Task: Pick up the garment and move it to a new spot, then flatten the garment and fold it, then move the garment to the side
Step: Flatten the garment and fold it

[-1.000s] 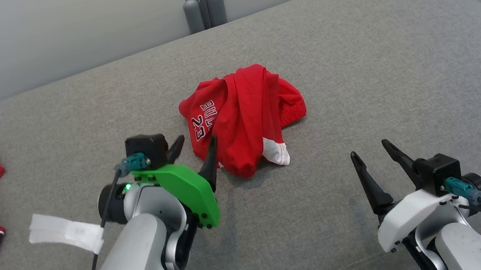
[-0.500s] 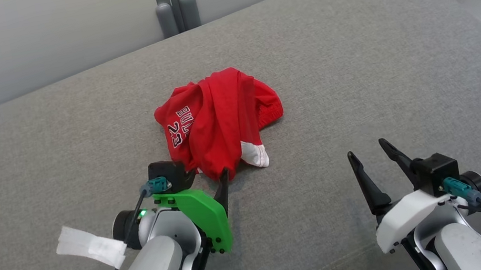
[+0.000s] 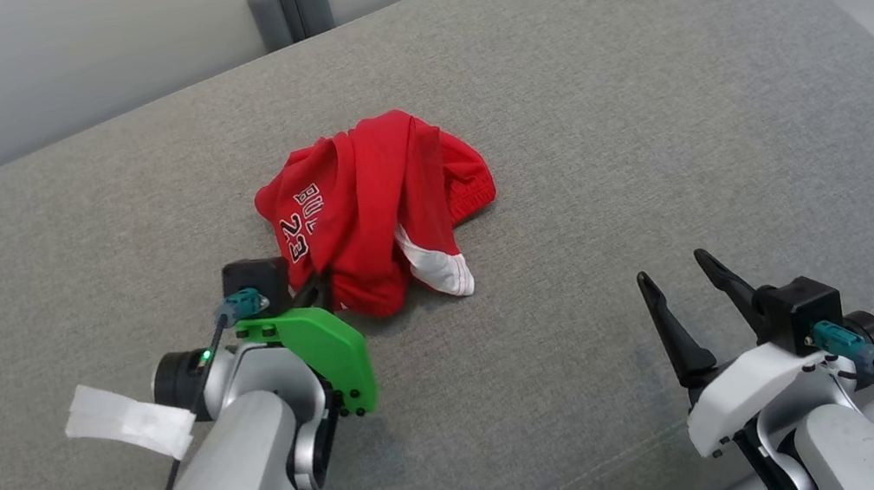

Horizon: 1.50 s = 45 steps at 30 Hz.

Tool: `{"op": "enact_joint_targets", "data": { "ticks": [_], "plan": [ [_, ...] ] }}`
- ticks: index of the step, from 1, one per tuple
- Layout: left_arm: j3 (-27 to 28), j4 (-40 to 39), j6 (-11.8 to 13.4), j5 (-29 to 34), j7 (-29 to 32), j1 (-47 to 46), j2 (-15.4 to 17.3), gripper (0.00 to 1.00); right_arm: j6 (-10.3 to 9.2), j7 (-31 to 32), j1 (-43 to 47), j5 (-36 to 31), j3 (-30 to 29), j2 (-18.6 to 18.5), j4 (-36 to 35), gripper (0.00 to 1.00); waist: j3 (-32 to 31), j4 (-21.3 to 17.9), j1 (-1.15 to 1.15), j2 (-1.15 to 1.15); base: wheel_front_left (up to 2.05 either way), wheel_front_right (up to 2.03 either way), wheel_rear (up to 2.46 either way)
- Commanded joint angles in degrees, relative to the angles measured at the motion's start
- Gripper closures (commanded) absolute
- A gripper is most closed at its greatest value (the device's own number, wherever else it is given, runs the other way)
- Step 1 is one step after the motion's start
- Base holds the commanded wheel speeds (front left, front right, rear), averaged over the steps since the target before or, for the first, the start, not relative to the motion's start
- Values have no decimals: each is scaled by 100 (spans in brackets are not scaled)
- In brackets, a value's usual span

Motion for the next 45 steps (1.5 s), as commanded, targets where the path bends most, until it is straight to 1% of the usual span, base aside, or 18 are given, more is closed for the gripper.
{"op": "enact_joint_targets", "data": {
  "ticks": [1, 5, 9, 10, 11, 16, 20, 23, 30, 35, 38, 40, 45],
  "plan": [
    [85, -10, 86, 76, -131, -127, 156, 100, -2, -56, -21, 42, -36, -8, 26, 0, -19, 97, 0, 0, 0, 0, 0],
    [181, -185, 228, 164, -284, -304, 387, 100, -2, -75, 4, 82, -47, -9, 84, 0, -78, 235, 0, 0, 0, 0, 0],
    [199, -454, 315, 297, -215, -489, 691, 100, -2, -97, -30, 92, -50, -9, 106, 0, -148, 349, 0, 0, 0, 0, 0],
    [186, -545, 322, 343, -168, -532, 775, 100, -2, -100, -38, 87, -55, -9, 112, 0, -166, 371, 0, 0, 0, 0, 0],
    [186, -545, 322, 343, -168, -532, 775, 100, -2, -100, -38, 87, -55, -9, 112, 0, -166, 371, 0, 0, 0, 0, 0],
    [145, -1124, 375, 554, -20, -777, 1168, 100, -2, -115, -19, 80, -87, -9, 157, 0, -267, 457, 0, 0, 0, 0, 0],
    [52, -1576, 359, 703, 196, -1047, 1284, 100, -2, -127, 24, 103, -92, -9, 194, 0, -331, 480, 0, 0, 0, 0, 0],
    [-101, -1818, 298, 828, 364, -1299, 1221, 100, -2, -145, 36, 146, -89, -9, 223, 0, -370, 482, 0, 0, 0, 0, 0],
    [-365, -1967, 156, 970, 573, -1951, 853, 100, -2, -179, -48, 208, 19, -8, 282, 0, -387, 337, 0, 0, 0, 0, 0],
    [-319, -1841, 105, 835, 336, -2183, 535, 100, -2, -221, -60, 250, 51, -9, 318, 0, -324, 204, 0, 0, 0, 0, 0],
    [-225, -1682, 98, 676, 154, -2052, 417, 100, -2, -237, -66, 264, 31, -8, 334, 0, -264, 176, 0, 0, 0, 0, 0],
    [-178, -1501, 127, 583, 59, -1850, 414, 100, -2, -252, -77, 261, 14, -9, 339, 0, -218, 180, 0, 0, 0, 0, 0],
    [-20, -889, 224, 350, -182, -1232, 601, 100, -2, -256, -95, 183, -12, -8, 330, 0, -132, 265, 0, 0, 0, 0, 0]
  ]
}}
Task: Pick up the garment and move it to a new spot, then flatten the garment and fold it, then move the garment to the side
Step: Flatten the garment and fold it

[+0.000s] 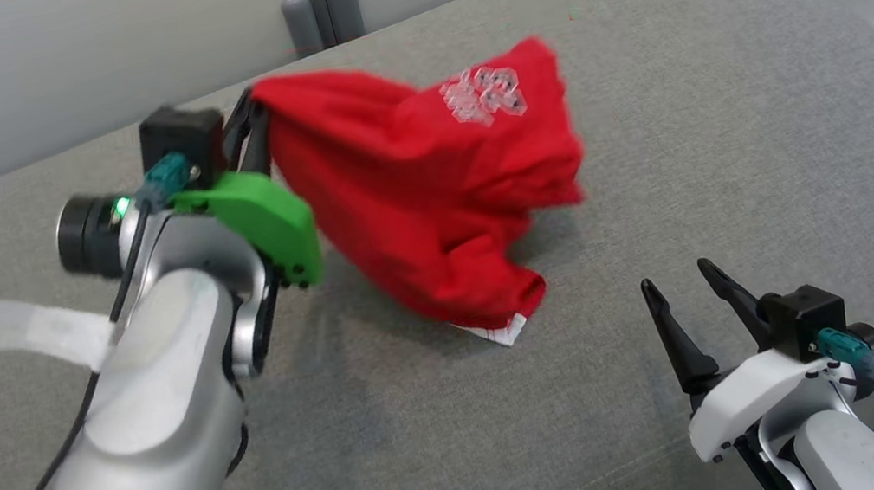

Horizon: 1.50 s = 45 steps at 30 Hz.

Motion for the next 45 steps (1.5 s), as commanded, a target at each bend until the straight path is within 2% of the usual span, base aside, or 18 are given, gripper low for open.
{"op": "enact_joint_targets", "data": {
  "ticks": [1, 7, 13, 16, 17, 18, 24, 30, 32, 36, 38, 41, 45],
  "plan": [
    [85, 185, 73, -98, -103, 270, 112, 100, -2, -29, -65, -58, -33, -7, -17, 0, 49, 78, 0, 0, 0, 0, 0],
    [284, 800, 182, -358, -364, 985, 314, 100, -2, 34, -67, -156, -86, -7, -51, 0, 80, 314, 0, 0, 0, 0, 0],
    [446, 1062, 283, -506, -611, 1296, 329, 100, -2, 107, -10, -185, -84, -7, -81, 0, 13, 484, 0, 0, 0, 0, 0],
    [506, 1145, 255, -628, -682, 1413, 297, 100, -2, 135, 38, -209, -75, -8, -99, 0, -48, 553, 0, 0, 0, 0, 0],
    [519, 1179, 221, -695, -634, 1468, 256, 79, -2, 152, 48, -214, -74, -8, -101, 0, -71, 569, 0, 0, 0, 0, 0],
    [566, 1225, 189, -821, -526, 1573, 194, 0, -2, 173, 70, -209, -72, -8, -107, 0, -126, 588, 0, 0, 0, 0, 0],
    [801, 1019, 212, -1240, -483, 2012, 78, 0, -2, 271, 173, -271, -167, -8, -168, 0, -267, 656, 0, 0, 0, 0, 0],
    [1321, 132, -2, -1757, -1196, 2714, -11, 0, -2, 358, 295, -366, -370, -7, -267, 0, -393, 831, 0, 0, 0, 0, 0],
    [1466, -235, -103, -1727, -1379, 2906, 13, 0, -2, 385, 309, -394, -419, -7, -310, 0, -414, 913, 0, 0, 0, 0, 0],
    [1869, -972, -278, -1426, -1491, 3291, -74, 0, -2, 441, 338, -430, -473, -6, -373, 0, -455, 1089, 0, 0, 0, 0, 0],
    [2353, -1603, -437, -908, -1490, 3633, -291, 0, -2, 476, 332, -427, -489, -8, -419, 0, -473, 1209, 0, 0, 0, 0, 0],
    [2735, -2081, -601, -328, -1485, 3987, -498, 0, -2, 492, 311, -428, -507, -7, -429, 0, -503, 1301, 0, 0, 0, 0, 0],
    [2985, -2385, -790, 329, -1485, 4496, -698, 0, -2, 527, 257, -441, -487, -7, -410, 0, -536, 1385, 0, 0, 0, 0, 0]
  ]
}}
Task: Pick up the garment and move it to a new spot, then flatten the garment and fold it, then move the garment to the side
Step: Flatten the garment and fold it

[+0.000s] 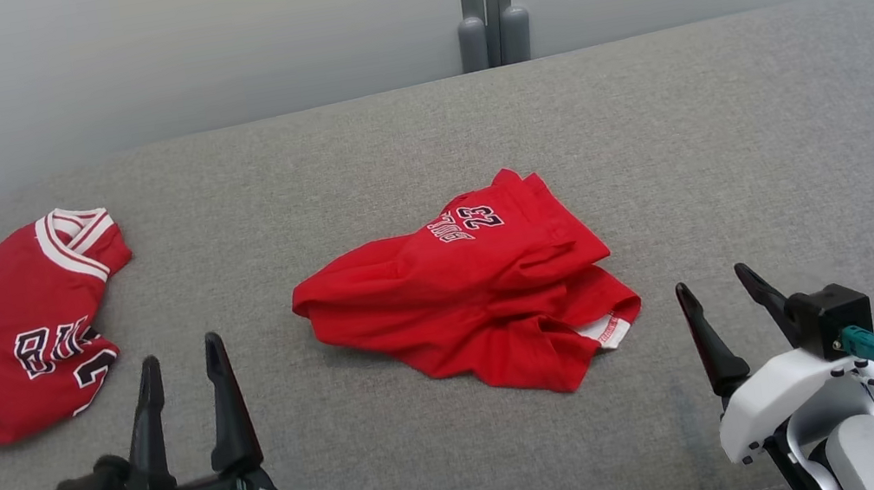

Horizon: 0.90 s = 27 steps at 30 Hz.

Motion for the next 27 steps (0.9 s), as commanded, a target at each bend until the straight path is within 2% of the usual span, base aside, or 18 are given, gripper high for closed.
{"op": "enact_joint_targets", "data": {
  "ticks": [1, 6, 12, 21, 27],
  "plan": [
    [72, -61, -93, 321, 0, 296, -53, 0, -2, 26, -44, -57, 3, -13, 2, 0, -38, 74, 0, 0, 0, 0, 0],
    [74, 2, -86, 1103, -1, 741, -90, 0, -2, 123, -105, -103, -47, -13, 38, 0, -65, 175, 0, 0, 0, 0, 0],
    [131, 76, -65, 1424, -2, 1029, -150, 0, -2, 378, -229, -210, -106, -13, 118, 0, -63, 324, 0, 0, 0, 0, 0],
    [40, 84, -213, 1556, -2, 1065, -208, 0, -2, 1820, -1228, -230, -276, -11, 613, 0, 112, 601, 0, 0, 0, 0, 0],
    [-90, 161, -270, 1542, -2, 886, -224, 0, -2, 2576, -2058, 109, -375, -12, 1249, 0, 310, 807, 0, 0, 0, 0, 0]
  ]
}}
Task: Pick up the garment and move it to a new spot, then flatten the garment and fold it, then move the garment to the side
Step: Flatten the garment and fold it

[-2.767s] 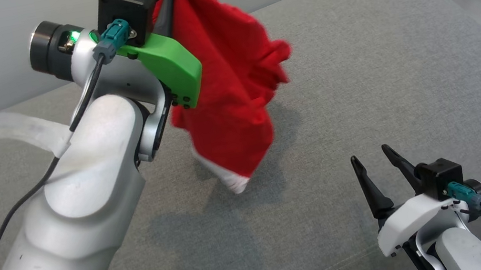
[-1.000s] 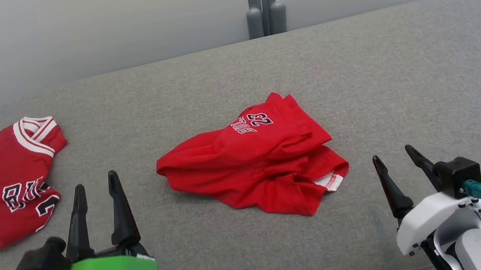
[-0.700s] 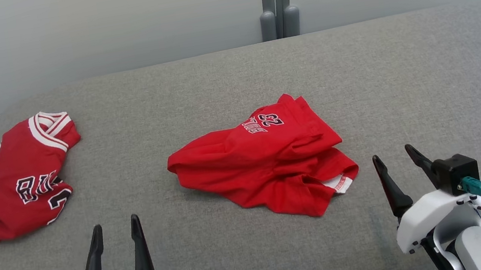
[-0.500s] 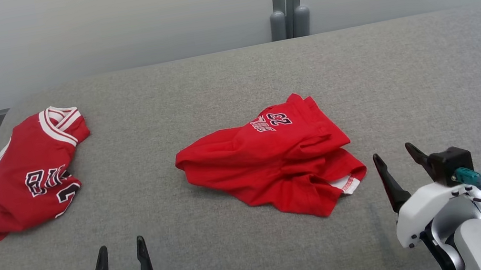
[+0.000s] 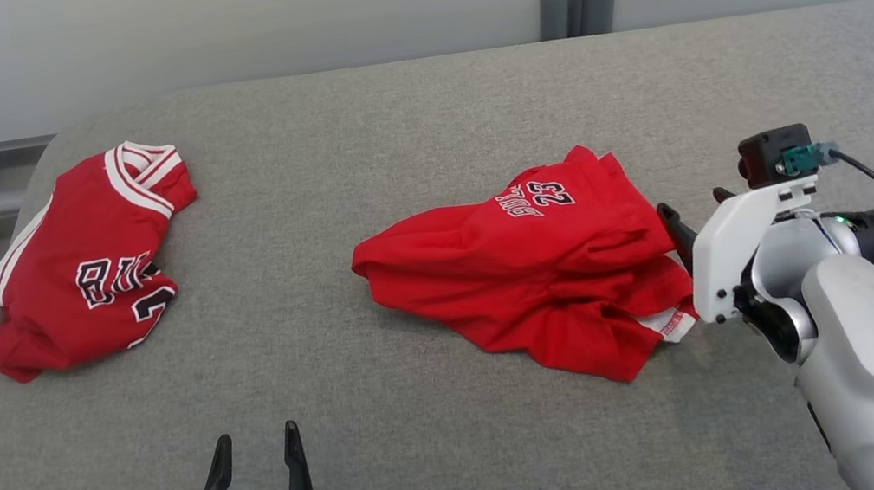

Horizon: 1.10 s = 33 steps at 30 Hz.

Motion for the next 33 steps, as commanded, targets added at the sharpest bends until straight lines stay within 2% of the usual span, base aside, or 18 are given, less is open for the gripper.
{"op": "enact_joint_targets", "data": {
  "ticks": [1, 11, 12, 13, 16, 25, 29, 33],
  "plan": [
    [-14, 23, -32, 25, 0, -105, 1, 0, -2, 106, -161, -11, -18, -16, 174, 0, 138, 136, 0, 0, 0, 0, 0],
    [-158, 104, -1, -92, 0, -200, -2, 0, -2, 100, -764, 329, 313, -17, 1220, 0, 280, 324, 0, 0, 0, 0, 0],
    [-164, 113, 2, -100, 0, -197, -2, 0, -2, 79, -796, 337, 330, -16, 1289, 22, 274, 329, 0, 0, 0, 0, 0],
    [-174, 120, 6, -104, 0, -191, -3, 0, -2, 65, -827, 367, 349, -15, 1360, 52, 268, 332, 0, 0, 0, 0, 0],
    [-182, 139, 2, -128, 0, -179, -3, 0, -2, -8, -885, 418, 411, -15, 1561, 100, 248, 330, 0, 0, 0, 0, 0],
    [-178, 184, 44, -178, -1, -128, -4, 0, -2, -330, -977, 536, 500, -15, 1708, 100, 157, 225, 0, 0, 0, 0, 0],
    [-147, 184, 65, -203, -1, -92, -3, 0, -2, -324, -629, 658, 469, -17, 1376, 100, 92, 69, 0, 0, 0, 0, 0],
    [-107, 157, 86, -209, -1, -61, -2, 0, -2, -144, -8, 497, 152, -18, 687, 100, 72, -111, 0, 0, 0, 0, 0]
  ]
}}
